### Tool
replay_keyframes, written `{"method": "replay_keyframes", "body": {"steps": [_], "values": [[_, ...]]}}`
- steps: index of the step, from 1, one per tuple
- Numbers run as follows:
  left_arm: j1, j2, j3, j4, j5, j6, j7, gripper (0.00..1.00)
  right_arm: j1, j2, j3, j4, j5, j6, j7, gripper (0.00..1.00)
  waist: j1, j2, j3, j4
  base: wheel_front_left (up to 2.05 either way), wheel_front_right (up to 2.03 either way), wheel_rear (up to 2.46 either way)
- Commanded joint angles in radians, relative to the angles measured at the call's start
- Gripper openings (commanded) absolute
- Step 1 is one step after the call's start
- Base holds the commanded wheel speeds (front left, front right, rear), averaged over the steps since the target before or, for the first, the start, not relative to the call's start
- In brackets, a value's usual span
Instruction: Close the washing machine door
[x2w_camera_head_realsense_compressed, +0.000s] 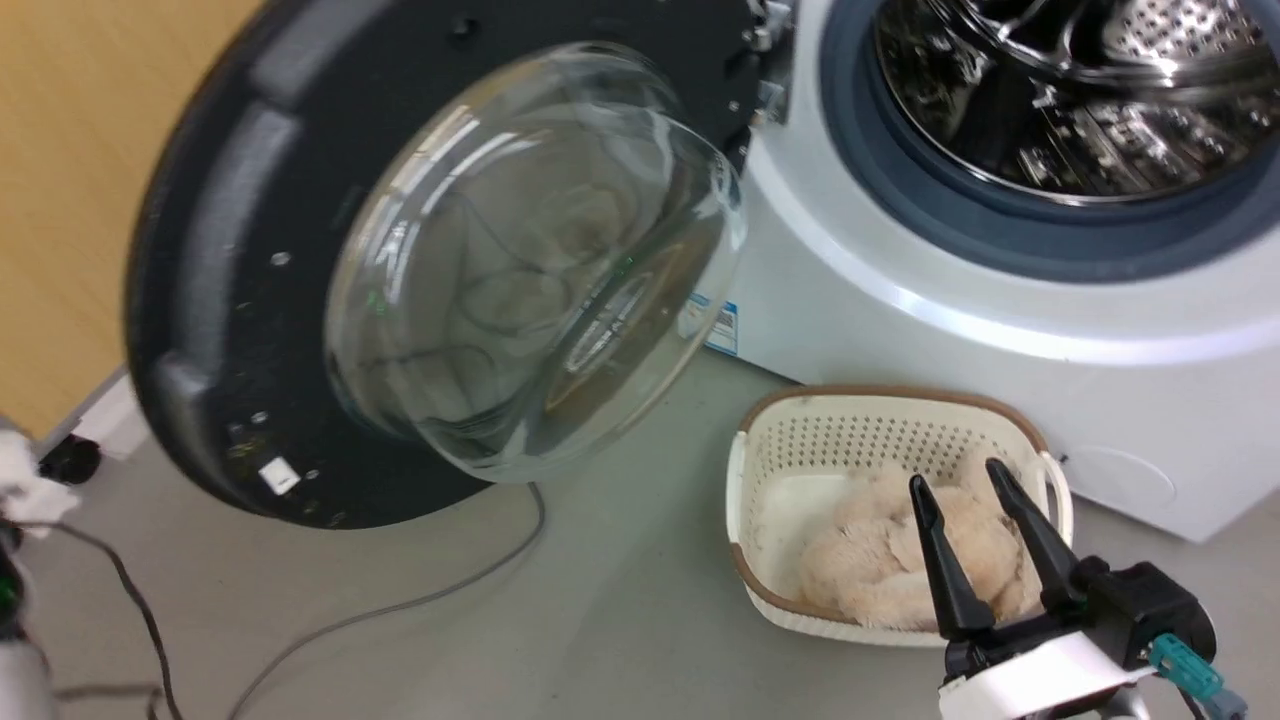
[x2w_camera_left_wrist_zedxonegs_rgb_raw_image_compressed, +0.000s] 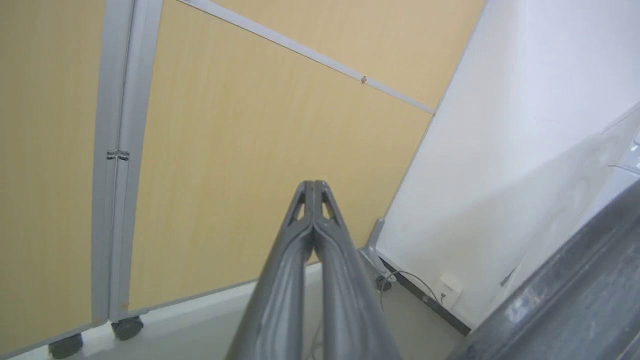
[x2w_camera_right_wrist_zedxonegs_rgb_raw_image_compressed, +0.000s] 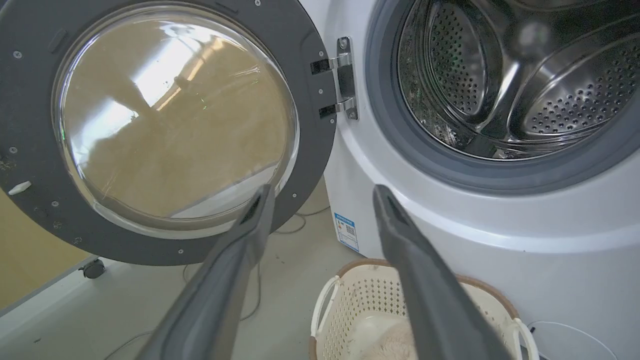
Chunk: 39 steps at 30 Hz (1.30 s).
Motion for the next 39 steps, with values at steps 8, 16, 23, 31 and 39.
{"method": "replay_keyframes", "body": {"steps": [8, 16, 23, 31, 39], "values": [[-0.175, 0.024, 0.136, 0.287, -0.381, -0.006, 0.365, 0.00, -0.035, -0.007, -0.001, -0.004, -0.003, 0.001, -0.004, 1.00, -0.0001, 0.0000, 0.028, -0.041, 0.00, 0.00, 0.00], [-0.194, -0.007, 0.205, 0.349, -0.637, 0.000, 0.702, 0.00, -0.034, -0.002, -0.009, 0.005, 0.003, 0.001, -0.004, 1.00, -0.0001, 0.0000, 0.022, -0.052, 0.00, 0.00, 0.00], [-0.113, -0.050, 0.161, 0.245, -0.717, -0.016, 0.914, 0.00, -0.027, 0.007, -0.019, 0.012, 0.001, 0.001, -0.004, 1.00, -0.0001, 0.0000, -0.007, -0.066, 0.00, 0.00, 0.00], [0.009, -0.114, 0.103, 0.094, -0.759, -0.008, 1.079, 0.00, -0.012, 0.022, -0.043, 0.015, 0.001, 0.001, -0.004, 1.00, -0.0001, 0.0000, -0.046, -0.097, 0.00, 0.00, 0.00], [0.179, -0.220, 0.006, -0.149, -0.812, 0.054, 1.225, 0.00, 0.004, 0.035, -0.070, 0.015, -0.005, 0.001, -0.004, 1.00, -0.0001, 0.0000, -0.066, -0.162, 0.00, 0.00, 0.00]]}}
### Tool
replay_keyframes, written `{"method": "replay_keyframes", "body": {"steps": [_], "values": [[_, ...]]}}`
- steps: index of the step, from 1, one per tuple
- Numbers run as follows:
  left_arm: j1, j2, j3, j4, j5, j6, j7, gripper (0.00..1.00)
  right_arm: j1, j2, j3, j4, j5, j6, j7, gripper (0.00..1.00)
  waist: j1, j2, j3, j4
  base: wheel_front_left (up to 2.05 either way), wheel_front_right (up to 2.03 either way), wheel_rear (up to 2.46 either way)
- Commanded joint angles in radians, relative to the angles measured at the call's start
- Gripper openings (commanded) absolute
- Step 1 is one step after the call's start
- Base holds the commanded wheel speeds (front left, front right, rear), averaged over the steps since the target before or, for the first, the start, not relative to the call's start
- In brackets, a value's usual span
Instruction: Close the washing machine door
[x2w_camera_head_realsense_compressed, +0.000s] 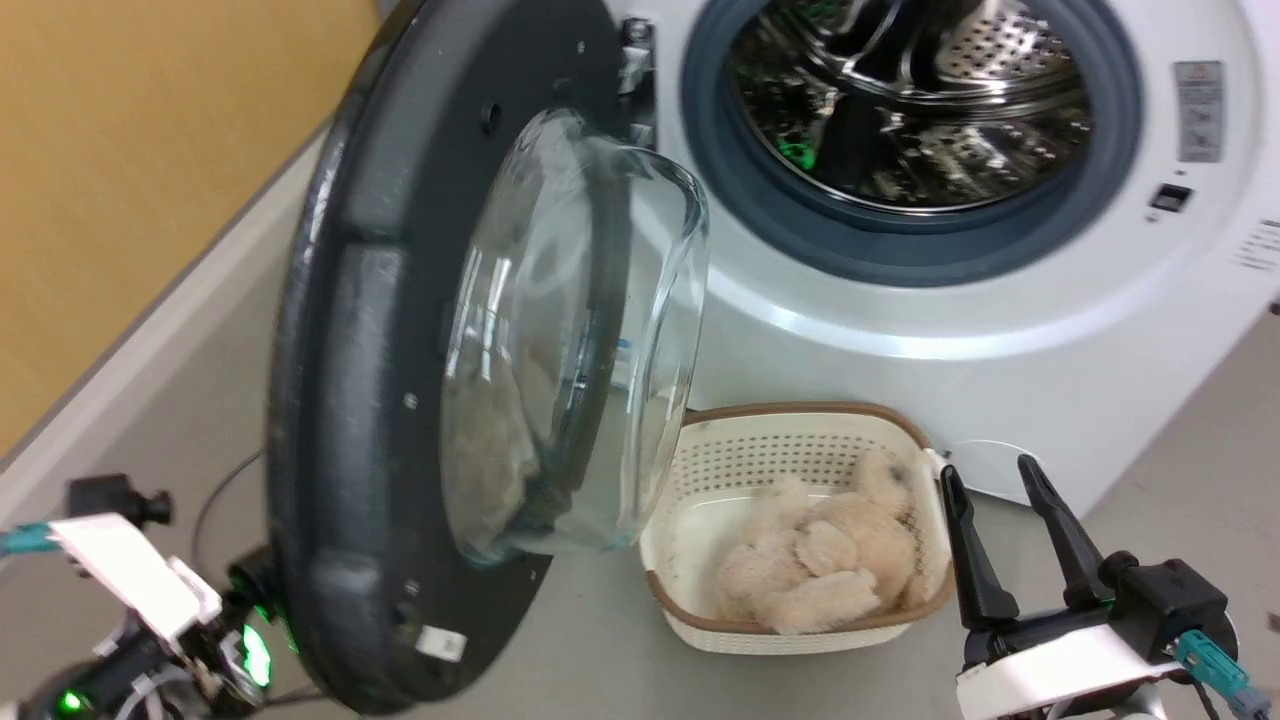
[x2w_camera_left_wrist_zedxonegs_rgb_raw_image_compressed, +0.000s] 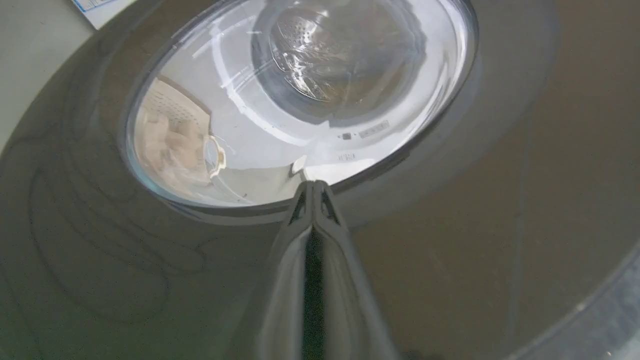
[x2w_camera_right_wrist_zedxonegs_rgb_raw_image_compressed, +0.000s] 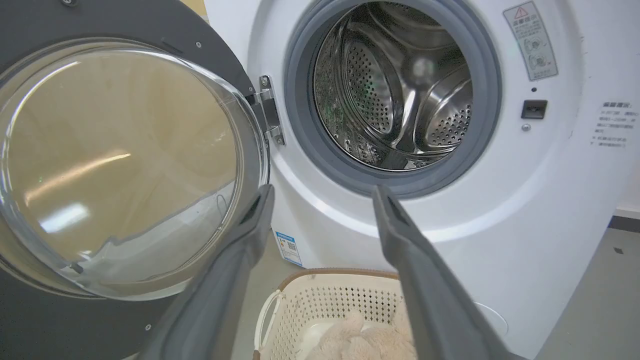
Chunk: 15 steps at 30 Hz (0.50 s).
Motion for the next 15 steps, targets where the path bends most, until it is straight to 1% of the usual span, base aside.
{"method": "replay_keyframes", "body": {"steps": [1, 6, 10, 12, 15], "values": [[0.019, -0.008, -0.011, -0.017, -0.011, 0.008, 0.009, 0.00, 0.009, 0.004, -0.003, -0.001, -0.005, 0.001, -0.004, 1.00, 0.0000, 0.0000, -0.003, -0.020, 0.00, 0.00, 0.00], [0.114, -0.026, -0.109, -0.138, -0.071, 0.057, 0.010, 0.00, 0.004, 0.008, -0.008, 0.001, -0.007, 0.001, -0.004, 1.00, 0.0000, 0.0000, 0.002, -0.092, 0.00, 0.00, 0.00], [0.169, -0.027, -0.219, -0.197, -0.159, 0.087, -0.042, 0.00, 0.000, 0.009, -0.010, 0.000, -0.011, 0.001, -0.004, 1.00, 0.0000, 0.0000, 0.014, -0.159, 0.00, 0.00, 0.00], [0.188, -0.027, -0.273, -0.220, -0.187, 0.090, -0.074, 0.00, -0.002, 0.009, -0.011, -0.001, -0.013, 0.001, -0.004, 1.00, 0.0000, 0.0000, 0.021, -0.196, 0.00, 0.00, 0.00], [0.205, -0.027, -0.341, -0.240, -0.212, 0.083, -0.125, 0.00, -0.009, 0.010, -0.010, -0.004, -0.015, 0.001, -0.004, 1.00, 0.0000, 0.0000, 0.039, -0.260, 0.00, 0.00, 0.00]]}}
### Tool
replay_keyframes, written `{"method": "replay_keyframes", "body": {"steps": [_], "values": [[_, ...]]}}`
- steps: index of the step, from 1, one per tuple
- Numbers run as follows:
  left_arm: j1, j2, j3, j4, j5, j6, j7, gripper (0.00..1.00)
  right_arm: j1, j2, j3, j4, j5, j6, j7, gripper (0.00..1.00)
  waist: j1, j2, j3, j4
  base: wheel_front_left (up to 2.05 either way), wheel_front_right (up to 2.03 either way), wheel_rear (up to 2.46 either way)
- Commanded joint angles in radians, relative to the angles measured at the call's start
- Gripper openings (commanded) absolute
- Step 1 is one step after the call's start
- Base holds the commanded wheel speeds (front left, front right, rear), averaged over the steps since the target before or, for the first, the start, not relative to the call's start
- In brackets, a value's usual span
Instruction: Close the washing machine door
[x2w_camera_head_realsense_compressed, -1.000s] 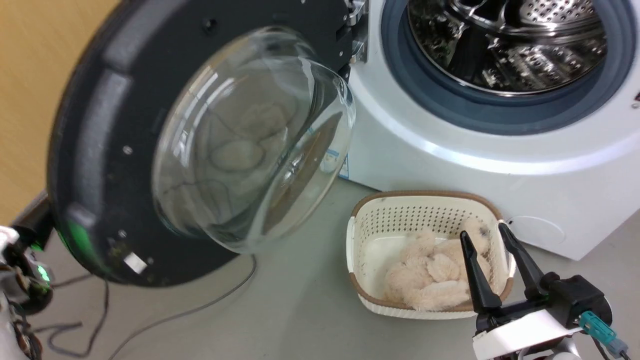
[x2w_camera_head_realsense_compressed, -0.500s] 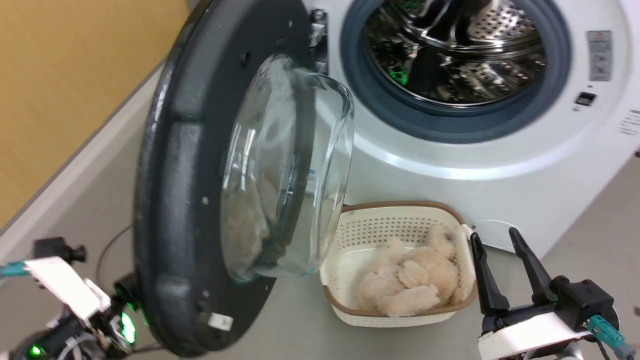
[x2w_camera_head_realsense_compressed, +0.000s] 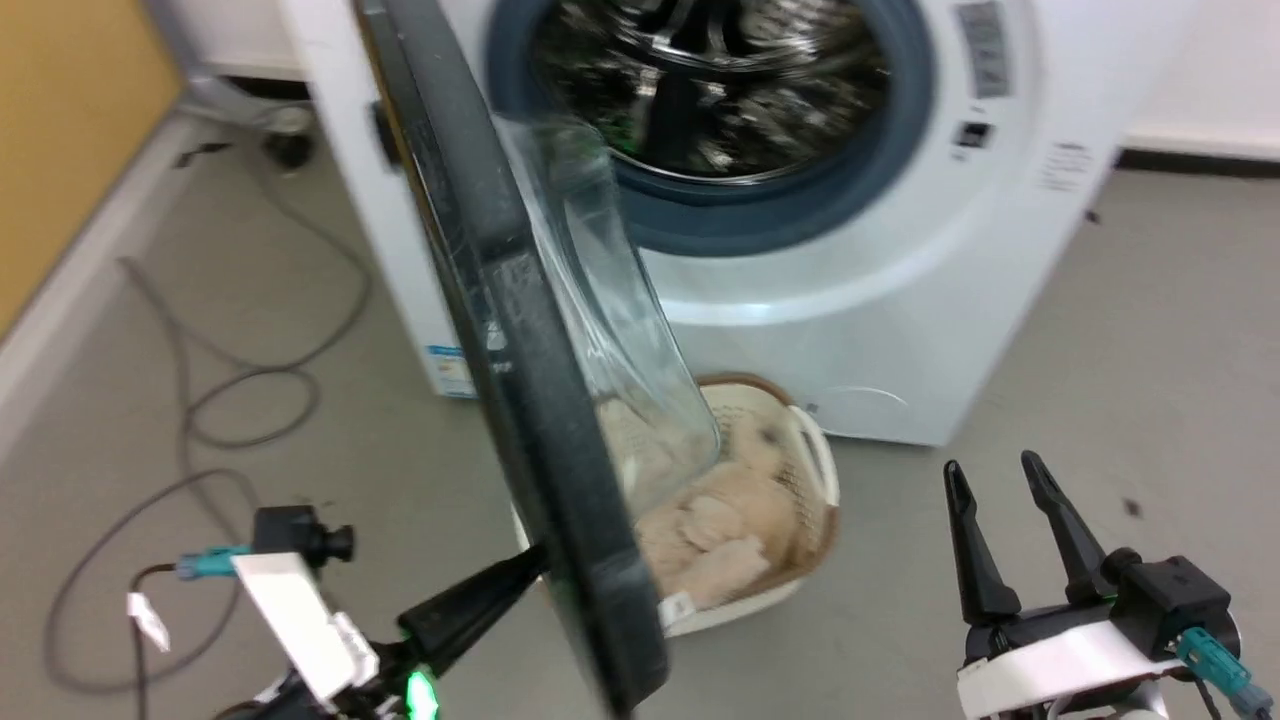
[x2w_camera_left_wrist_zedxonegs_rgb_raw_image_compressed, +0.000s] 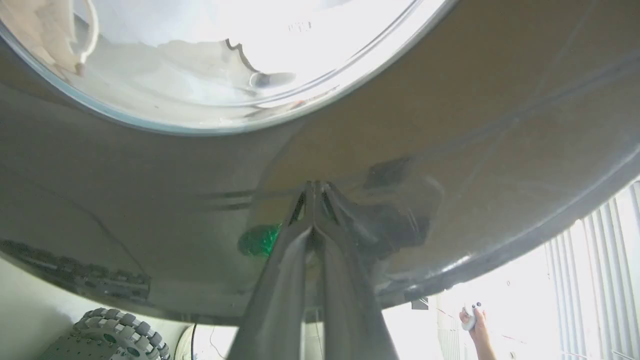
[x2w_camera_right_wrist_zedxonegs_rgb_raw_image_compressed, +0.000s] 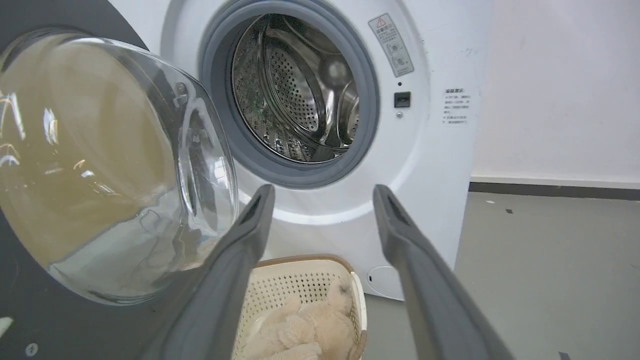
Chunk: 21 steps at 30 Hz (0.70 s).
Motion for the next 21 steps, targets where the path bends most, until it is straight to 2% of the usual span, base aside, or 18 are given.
{"method": "replay_keyframes", "body": {"steps": [1, 7, 11, 21], "values": [[0.007, -0.003, -0.017, -0.004, -0.014, -0.009, -0.014, 0.00, -0.007, 0.002, -0.002, -0.005, -0.007, 0.001, -0.004, 1.00, 0.0000, 0.0000, 0.025, -0.066, 0.00, 0.00, 0.00], [-0.034, -0.003, -0.112, 0.035, -0.045, -0.039, -0.123, 0.00, -0.022, 0.003, -0.009, -0.014, -0.006, 0.001, -0.004, 1.00, 0.0000, 0.0000, 0.071, -0.192, 0.00, 0.00, 0.00], [-0.086, -0.003, -0.155, 0.095, -0.085, -0.041, -0.215, 0.00, -0.031, 0.004, -0.013, -0.018, 0.001, 0.001, -0.004, 1.00, 0.0000, 0.0000, 0.101, -0.270, 0.00, 0.00, 0.00], [-0.252, -0.003, -0.219, 0.249, -0.099, -0.094, -0.426, 0.00, -0.042, 0.004, -0.012, -0.027, 0.036, 0.001, -0.004, 1.00, 0.0000, 0.0000, 0.161, -0.411, 0.00, 0.00, 0.00]]}}
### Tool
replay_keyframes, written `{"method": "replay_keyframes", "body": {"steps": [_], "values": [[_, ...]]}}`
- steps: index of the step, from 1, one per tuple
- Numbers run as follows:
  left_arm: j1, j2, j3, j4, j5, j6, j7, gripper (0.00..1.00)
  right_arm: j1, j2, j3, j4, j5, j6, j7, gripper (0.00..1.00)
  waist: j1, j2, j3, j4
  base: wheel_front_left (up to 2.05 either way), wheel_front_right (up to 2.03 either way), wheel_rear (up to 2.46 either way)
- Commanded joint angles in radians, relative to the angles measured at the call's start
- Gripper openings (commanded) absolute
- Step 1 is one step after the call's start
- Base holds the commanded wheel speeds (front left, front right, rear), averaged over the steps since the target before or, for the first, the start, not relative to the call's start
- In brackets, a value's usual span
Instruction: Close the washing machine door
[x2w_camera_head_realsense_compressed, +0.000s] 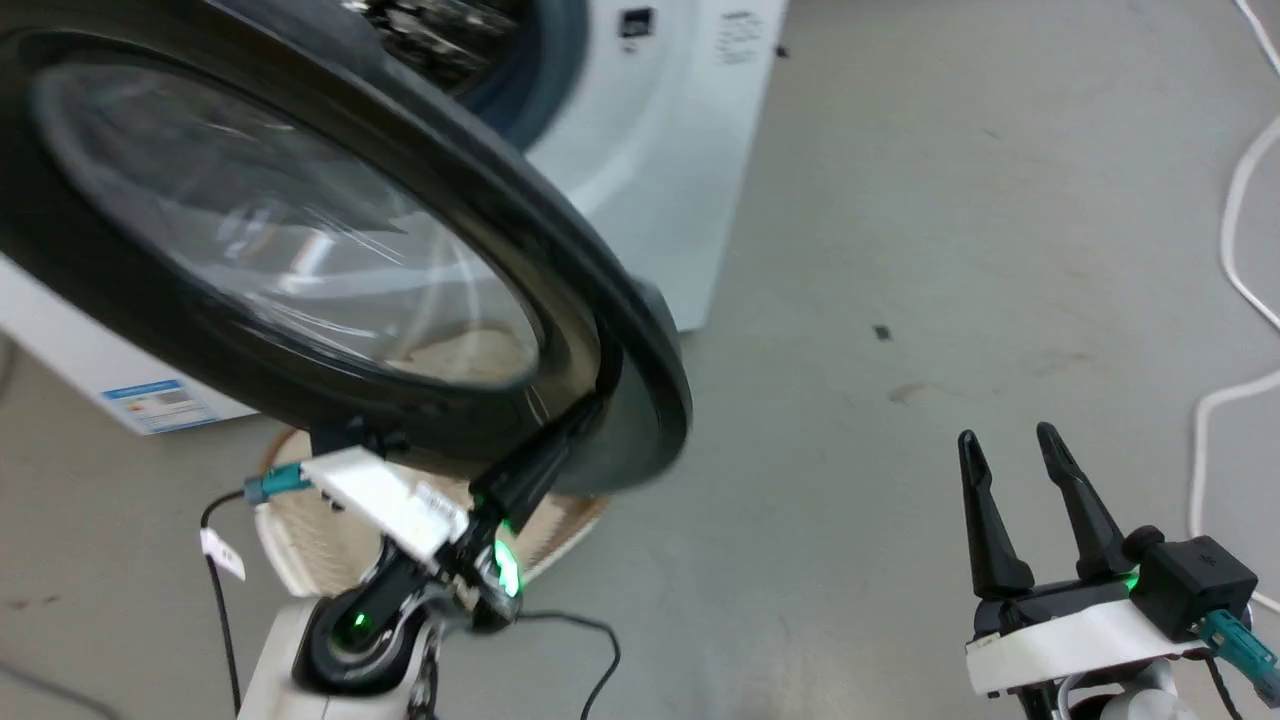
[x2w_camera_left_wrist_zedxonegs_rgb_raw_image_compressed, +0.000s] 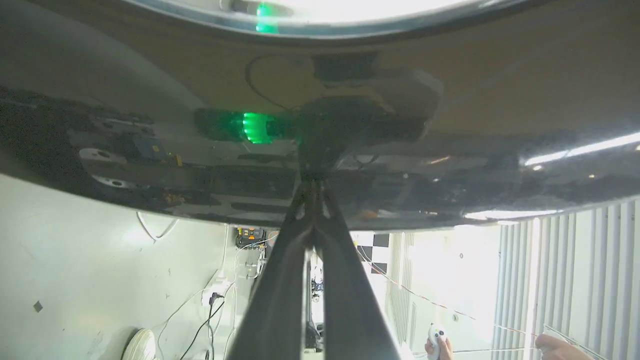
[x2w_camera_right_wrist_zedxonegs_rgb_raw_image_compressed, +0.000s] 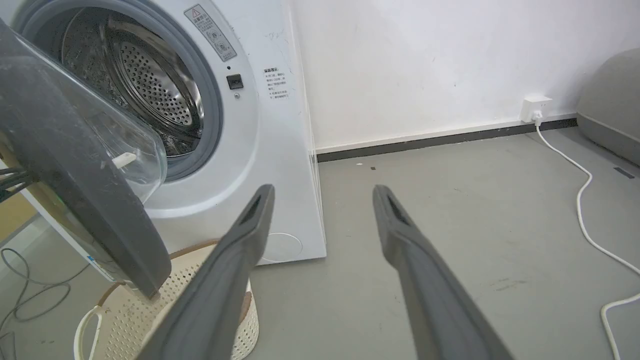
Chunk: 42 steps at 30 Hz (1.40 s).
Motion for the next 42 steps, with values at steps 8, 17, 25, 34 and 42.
{"method": "replay_keyframes", "body": {"steps": [8, 17, 25, 34, 42], "values": [[-0.185, -0.001, -0.034, 0.145, 0.002, -0.040, -0.228, 0.00, -0.021, 0.003, 0.010, -0.008, 0.024, 0.001, -0.004, 1.00, 0.0000, -0.0001, 0.052, -0.086, 0.00, 0.00, 0.00], [-0.305, -0.001, -0.105, 0.286, -0.032, -0.080, -0.355, 0.00, -0.020, 0.003, 0.015, -0.001, 0.031, 0.001, -0.004, 1.00, 0.0000, -0.0001, 0.040, -0.069, 0.00, 0.00, 0.00], [-0.223, 0.043, -0.176, 0.250, 0.071, -0.091, -0.356, 0.00, -0.008, 0.003, 0.002, -0.001, 0.012, 0.001, -0.004, 1.00, 0.0000, -0.0001, -0.014, 0.006, 0.00, 0.00, 0.00], [-0.055, 0.280, -0.378, 0.111, 0.485, -0.092, -0.520, 0.00, 0.020, 0.003, -0.020, 0.000, -0.014, 0.001, -0.004, 1.00, 0.0000, -0.0001, -0.094, 0.119, 0.00, 0.00, 0.00], [-0.014, 0.378, -0.374, 0.113, 0.814, 0.000, -0.789, 0.00, 0.046, 0.003, -0.024, -0.003, -0.032, 0.001, -0.004, 1.00, 0.0000, -0.0001, -0.152, 0.208, 0.00, 0.00, 0.00]]}}
